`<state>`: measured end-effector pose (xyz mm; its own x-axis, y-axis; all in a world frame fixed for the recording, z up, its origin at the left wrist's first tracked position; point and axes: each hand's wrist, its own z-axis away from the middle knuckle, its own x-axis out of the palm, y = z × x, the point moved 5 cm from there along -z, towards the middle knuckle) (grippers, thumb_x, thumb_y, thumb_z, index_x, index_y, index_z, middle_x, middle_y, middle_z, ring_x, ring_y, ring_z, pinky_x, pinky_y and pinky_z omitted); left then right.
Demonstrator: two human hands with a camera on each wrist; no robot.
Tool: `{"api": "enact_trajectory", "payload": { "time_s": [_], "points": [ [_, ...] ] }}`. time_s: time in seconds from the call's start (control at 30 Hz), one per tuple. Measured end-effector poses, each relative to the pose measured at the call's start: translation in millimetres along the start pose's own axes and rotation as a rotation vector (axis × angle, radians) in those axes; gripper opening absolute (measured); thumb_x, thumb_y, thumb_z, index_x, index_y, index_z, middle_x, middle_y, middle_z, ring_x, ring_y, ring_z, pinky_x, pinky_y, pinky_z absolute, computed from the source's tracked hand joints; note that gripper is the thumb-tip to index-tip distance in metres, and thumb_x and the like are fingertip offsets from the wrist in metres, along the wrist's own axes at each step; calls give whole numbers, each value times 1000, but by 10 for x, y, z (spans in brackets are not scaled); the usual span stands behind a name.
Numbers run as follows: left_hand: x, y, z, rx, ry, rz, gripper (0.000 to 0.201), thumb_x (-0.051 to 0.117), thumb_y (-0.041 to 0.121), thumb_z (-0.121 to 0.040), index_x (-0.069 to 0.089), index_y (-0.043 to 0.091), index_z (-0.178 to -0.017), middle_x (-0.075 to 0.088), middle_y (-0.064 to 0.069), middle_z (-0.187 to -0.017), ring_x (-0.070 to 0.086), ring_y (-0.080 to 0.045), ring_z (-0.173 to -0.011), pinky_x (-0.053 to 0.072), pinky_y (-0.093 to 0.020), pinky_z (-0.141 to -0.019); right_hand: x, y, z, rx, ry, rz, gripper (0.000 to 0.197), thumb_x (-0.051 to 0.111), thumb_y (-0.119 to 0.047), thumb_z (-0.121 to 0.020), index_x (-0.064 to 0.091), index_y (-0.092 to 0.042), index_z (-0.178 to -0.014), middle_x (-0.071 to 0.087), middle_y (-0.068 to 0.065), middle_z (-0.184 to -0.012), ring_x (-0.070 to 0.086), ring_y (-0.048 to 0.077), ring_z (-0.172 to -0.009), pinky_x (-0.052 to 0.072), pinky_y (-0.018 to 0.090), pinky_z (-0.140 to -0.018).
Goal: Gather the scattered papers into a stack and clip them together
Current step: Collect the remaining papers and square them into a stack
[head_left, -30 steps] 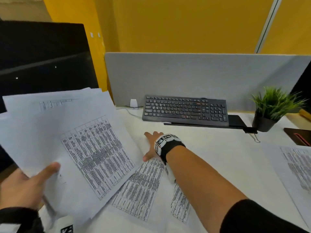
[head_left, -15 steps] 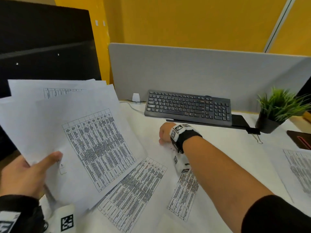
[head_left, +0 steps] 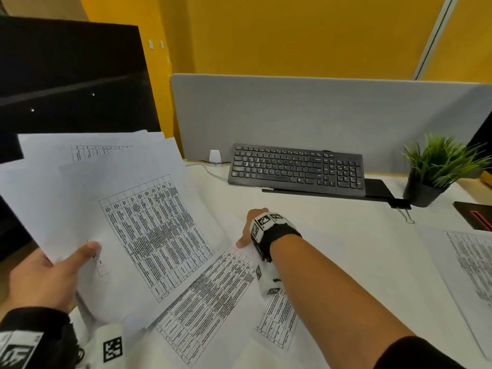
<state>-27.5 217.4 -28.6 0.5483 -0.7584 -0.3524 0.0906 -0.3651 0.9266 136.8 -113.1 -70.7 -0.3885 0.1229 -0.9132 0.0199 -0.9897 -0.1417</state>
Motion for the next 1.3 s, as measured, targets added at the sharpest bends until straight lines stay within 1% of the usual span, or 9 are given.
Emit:
{"api": "enact_trajectory", "payload": {
  "time_s": [0.1,0.2,0.37,0.53,0.67,0.8,0.97,1.1,1.3],
  "points": [
    [16,106,61,15,1,45,17,70,27,-85,61,15,-78,61,-10,-86,57,-23,-85,47,-48,-83,-52,57,-28,-79,28,3,34,76,-36,-76,53,-13,-85,61,7,-98,63,27,-96,43,30,-72],
    [7,116,67,-32,5,29,13,71,30,-83,65,19,-79,62,-10,-87,56,-22,-81,46,-47,-82,-308,299,169,-30,84,52,18,69,-23,-83,61,-9,-91,65,11,-99,66,30,-95,45,30,-72],
    [46,235,117,-47,23,91,13,70,24,-85,59,18,-85,61,-14,-93,55,-25,-88,44,-45,-84,-351,945,347,196,62,74,37,69,-30,-82,61,-6,-109,65,6,-100,62,24,-84,46,34,-77],
    [151,22,58,-165,74,164,38,81,49,-58,69,29,-87,68,-10,-102,66,-33,-92,49,-51,-89,-179,1067,277,264,58,43,59,74,-51,-72,51,-12,-109,48,14,-125,56,35,-106,45,44,-88],
    [231,368,272,-94,106,214,22,76,18,-77,67,23,-96,61,-5,-102,60,-28,-96,45,-42,-89,-176,1115,380,242,40,-42,46,76,-43,-75,49,-10,-93,64,11,-108,55,29,-86,41,32,-72],
    [271,516,416,-87,116,246,34,71,13,-83,61,13,-116,57,-6,-102,53,-23,-93,40,-38,-83,-107,1138,384,245,9,-41,52,70,-55,-75,48,-8,-83,50,4,-74,52,25,-84,42,32,-75],
    [349,511,473,-125,62,262,37,71,12,-83,60,6,-117,62,-15,-116,54,-27,-95,42,-41,-85,-83,1163,548,219,-15,-23,45,64,-50,-83,55,-9,-99,62,9,-118,56,25,-93,43,31,-80],
    [398,560,486,-131,41,268,36,71,11,-83,60,7,-117,61,-11,-109,54,-25,-94,42,-39,-85,-571,1263,758,172,89,-27,43,69,-28,-84,61,-5,-119,65,12,-119,65,29,-101,54,36,-86],
    [662,681,308,-105,5,254,40,70,9,-83,59,7,-121,63,-12,-119,55,-24,-98,43,-39,-91,-1832,872,1423,-118,460,415,13,53,-15,-90,63,-13,-99,64,7,-93,59,27,-82,49,33,-75]
  ]
}}
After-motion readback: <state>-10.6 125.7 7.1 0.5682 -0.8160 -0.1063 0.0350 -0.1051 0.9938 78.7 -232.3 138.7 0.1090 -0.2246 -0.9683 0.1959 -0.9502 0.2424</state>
